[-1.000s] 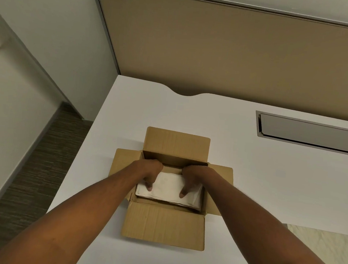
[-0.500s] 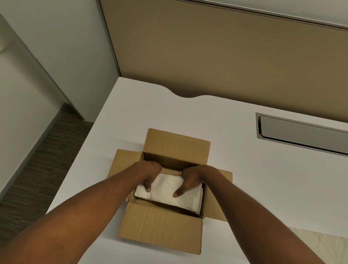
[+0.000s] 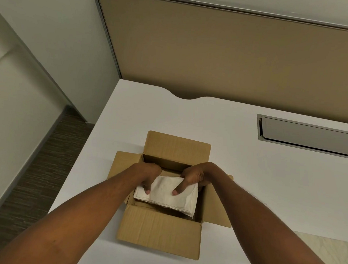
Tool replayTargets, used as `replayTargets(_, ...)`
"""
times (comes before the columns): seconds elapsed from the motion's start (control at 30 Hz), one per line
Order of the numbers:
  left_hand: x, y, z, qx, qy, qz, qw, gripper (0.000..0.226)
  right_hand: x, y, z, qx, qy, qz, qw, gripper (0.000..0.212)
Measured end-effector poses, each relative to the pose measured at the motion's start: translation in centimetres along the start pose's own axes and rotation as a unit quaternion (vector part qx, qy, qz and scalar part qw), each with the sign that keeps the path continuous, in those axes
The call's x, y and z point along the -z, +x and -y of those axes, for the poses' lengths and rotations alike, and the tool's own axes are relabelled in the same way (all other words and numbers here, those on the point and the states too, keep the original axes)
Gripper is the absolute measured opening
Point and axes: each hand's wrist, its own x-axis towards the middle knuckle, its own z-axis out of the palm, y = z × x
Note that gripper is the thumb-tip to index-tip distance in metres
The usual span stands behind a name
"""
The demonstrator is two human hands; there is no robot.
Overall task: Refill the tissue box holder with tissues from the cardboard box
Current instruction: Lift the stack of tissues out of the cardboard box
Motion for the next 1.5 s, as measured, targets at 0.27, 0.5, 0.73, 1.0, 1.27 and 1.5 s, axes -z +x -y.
replayTargets(0.27, 0.2, 0.2, 0.3, -0.006, 0.007, 0.009, 1.000, 0.064, -0.6, -1.6, -1.1, 0.068, 0.064, -0.061, 0.994, 0.053)
replayTargets(0.5, 0.9, 0.1, 0.1, -0.015, 0.001, 0.022, 1.000, 0.067, -1.1, -2.8, -2.7, 0.104, 0.230, -0.105, 0.962, 0.050)
replayTargets(0.73, 1.9, -0.1, 0.1, -0.017, 0.009, 0.046, 0.999, 0.077, -2.0, -3.4, -2.9, 0.116, 0.333, -0.179, 0.919, 0.060)
replayTargets(1.0, 3.1, -1.1, 0.1, -0.044, -0.011, 0.058, 0.997, 0.073, -2.7, -4.4, -2.9, 0.115, 0.362, -0.209, 0.901, 0.051)
replayTargets(1.27, 3.8, -3.1, 1.3, -0.066, -0.129, 0.042, 0.989, 0.066, -3.1, -7.0, -3.6, 0.125, 0.346, -0.235, 0.900, 0.047)
replayTargets(1.5, 3.2, -7.9, 2.4, -0.076, -0.397, -0.043, 0.913, 0.045, -3.8, -9.2, -5.8, 0.166, 0.412, -0.256, 0.859, 0.030)
